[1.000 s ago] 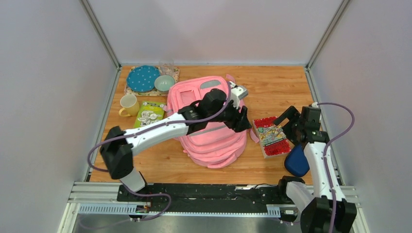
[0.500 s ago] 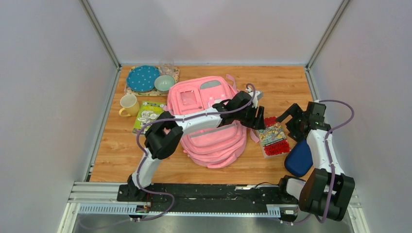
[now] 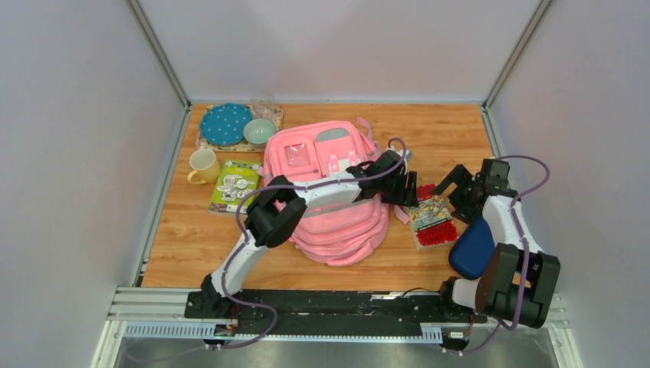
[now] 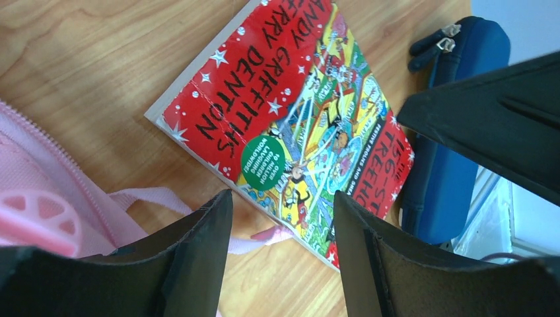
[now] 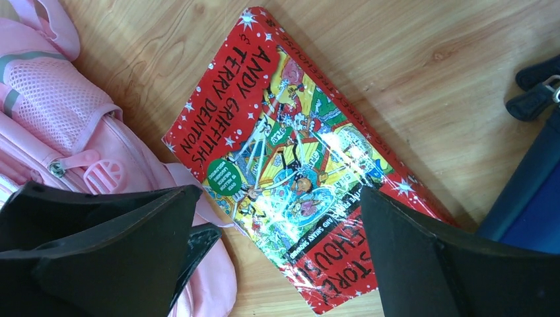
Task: Pack the student bag
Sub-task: Pick up the book from the center of the board.
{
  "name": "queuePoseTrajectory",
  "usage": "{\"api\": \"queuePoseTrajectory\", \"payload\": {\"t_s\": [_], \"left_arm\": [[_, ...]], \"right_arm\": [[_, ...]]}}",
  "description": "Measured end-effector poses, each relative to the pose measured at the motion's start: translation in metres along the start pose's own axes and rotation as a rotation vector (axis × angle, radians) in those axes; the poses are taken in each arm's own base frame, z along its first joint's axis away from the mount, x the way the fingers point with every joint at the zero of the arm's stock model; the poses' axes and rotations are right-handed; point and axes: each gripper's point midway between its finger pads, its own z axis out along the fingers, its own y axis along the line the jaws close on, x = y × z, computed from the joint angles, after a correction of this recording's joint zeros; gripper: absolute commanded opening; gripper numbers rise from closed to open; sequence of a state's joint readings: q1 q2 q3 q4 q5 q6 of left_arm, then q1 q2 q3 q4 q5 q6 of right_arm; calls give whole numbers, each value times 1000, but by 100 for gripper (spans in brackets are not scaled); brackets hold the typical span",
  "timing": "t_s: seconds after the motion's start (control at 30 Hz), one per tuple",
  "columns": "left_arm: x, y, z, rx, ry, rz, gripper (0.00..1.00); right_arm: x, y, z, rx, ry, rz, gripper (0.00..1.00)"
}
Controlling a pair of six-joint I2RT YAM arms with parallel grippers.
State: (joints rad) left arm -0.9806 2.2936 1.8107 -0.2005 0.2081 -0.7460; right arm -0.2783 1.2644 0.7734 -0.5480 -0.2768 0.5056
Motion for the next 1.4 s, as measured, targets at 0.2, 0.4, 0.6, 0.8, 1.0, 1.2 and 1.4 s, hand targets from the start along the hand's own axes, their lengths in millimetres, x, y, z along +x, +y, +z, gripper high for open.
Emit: {"api": "queuePoseTrajectory", "payload": {"t_s": [0.2,0.4,0.6,0.8,1.0,1.2,1.4], "left_arm": [[10,12,17,-20,25,-40,64],[15,15,22,-16,47,-63,60],[18,10,25,32,72,-73,55],[11,-8,26,98,79,-62,55],[10,-9,25,95,80,-59,55],[13,-6,25,86,87,-63,55],[14,-5,25,85,90,-64,55]], "right_arm": [[1,-1,6,-3,16,-18,98],[9,-8,18,13,71,-14,91],[15,-2,23,-32,110,-15,71],[19,6,22,-81,128,-13,73],[9,-1,19,-26,77,-15,84],[-27,2,16,30,-23,-43,86],[-32,-13,41,98,6,-31,88]]}}
